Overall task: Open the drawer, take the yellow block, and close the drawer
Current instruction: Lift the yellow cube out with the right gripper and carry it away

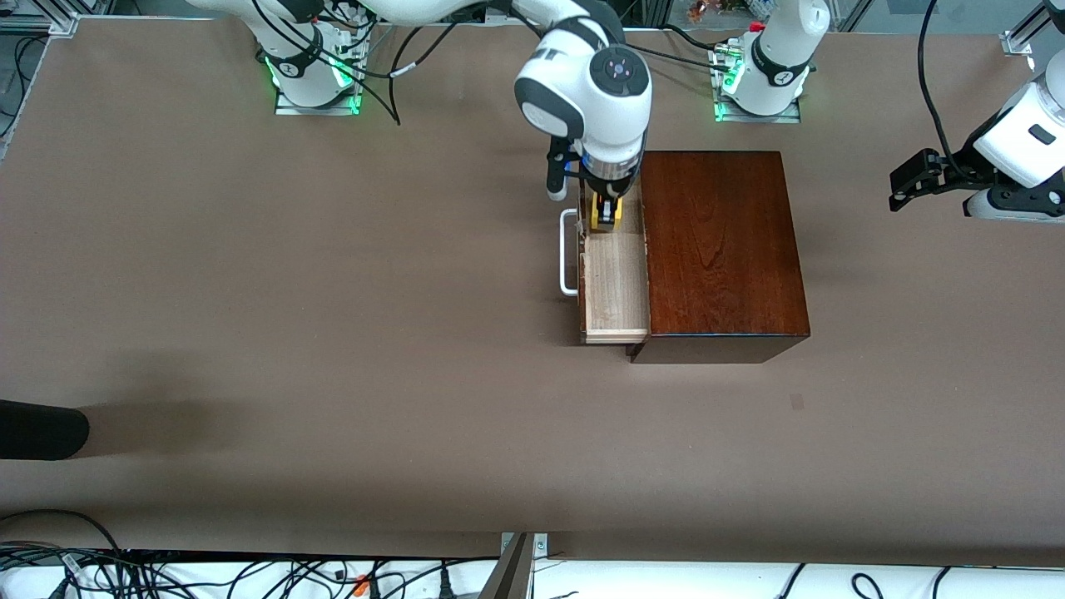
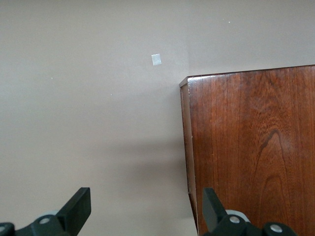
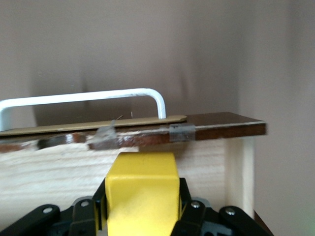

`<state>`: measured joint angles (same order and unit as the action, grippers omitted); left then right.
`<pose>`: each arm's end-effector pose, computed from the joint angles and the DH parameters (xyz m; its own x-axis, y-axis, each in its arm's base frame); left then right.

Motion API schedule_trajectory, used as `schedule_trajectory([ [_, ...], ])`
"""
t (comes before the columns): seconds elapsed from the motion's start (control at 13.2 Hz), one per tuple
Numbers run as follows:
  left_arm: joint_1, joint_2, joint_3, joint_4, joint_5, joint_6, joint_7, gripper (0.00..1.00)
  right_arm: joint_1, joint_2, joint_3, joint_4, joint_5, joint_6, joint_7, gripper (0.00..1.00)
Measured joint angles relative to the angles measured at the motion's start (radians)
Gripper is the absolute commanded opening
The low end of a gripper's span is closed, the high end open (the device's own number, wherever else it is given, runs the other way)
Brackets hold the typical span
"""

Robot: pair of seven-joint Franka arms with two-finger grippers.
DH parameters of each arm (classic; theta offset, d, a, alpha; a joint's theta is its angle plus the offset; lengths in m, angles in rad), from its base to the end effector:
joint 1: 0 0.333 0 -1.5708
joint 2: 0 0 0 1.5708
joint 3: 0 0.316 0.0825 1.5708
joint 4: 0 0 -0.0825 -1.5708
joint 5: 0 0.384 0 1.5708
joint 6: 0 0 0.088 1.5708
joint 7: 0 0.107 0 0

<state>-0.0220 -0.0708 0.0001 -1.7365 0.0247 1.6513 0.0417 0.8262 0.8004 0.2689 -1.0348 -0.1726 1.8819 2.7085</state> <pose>0.5364 -0.0093 0.5916 0.9977 -0.0655 -0.0154 -0.0659 -0.9975 -0.0240 0.4244 0.6415 0.3821 -0.0803 -0.9941 -0.0732 -0.9967 0.0810 -0.0071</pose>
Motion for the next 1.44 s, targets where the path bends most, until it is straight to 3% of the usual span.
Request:
schedule_trajectory([
  [0.3,0.000,0.000,0.000,0.000,0.000,0.000,0.000,1.00,-0.034,-0.108,-0.003,0.027,0.000,-0.111,-0.214,0.00],
  [0.68,-0.002,0.000,-0.005,0.002,0.000,-0.002,0.000,1.00,-0.228,-0.190,-0.012,0.021,0.075,-0.282,-0.773,0.00],
  [0.83,-0.004,0.000,-0.015,0.004,0.000,-0.006,0.000,1.00,-0.342,-0.238,-0.014,-0.019,0.098,-0.324,-1.043,0.00],
  [1.06,-0.005,0.000,-0.021,0.004,0.000,-0.008,0.000,1.00,-0.501,-0.364,-0.030,-0.174,0.116,-0.341,-1.440,0.00],
  [1.21,-0.004,0.000,-0.020,0.004,0.000,-0.009,0.000,1.00,-0.551,-0.466,-0.105,-0.314,0.157,-0.331,-1.675,0.00],
  [1.44,-0.004,0.000,-0.020,0.004,0.000,-0.010,0.000,1.00,-0.560,-0.573,-0.281,-0.485,0.181,-0.283,-2.026,0.00],
])
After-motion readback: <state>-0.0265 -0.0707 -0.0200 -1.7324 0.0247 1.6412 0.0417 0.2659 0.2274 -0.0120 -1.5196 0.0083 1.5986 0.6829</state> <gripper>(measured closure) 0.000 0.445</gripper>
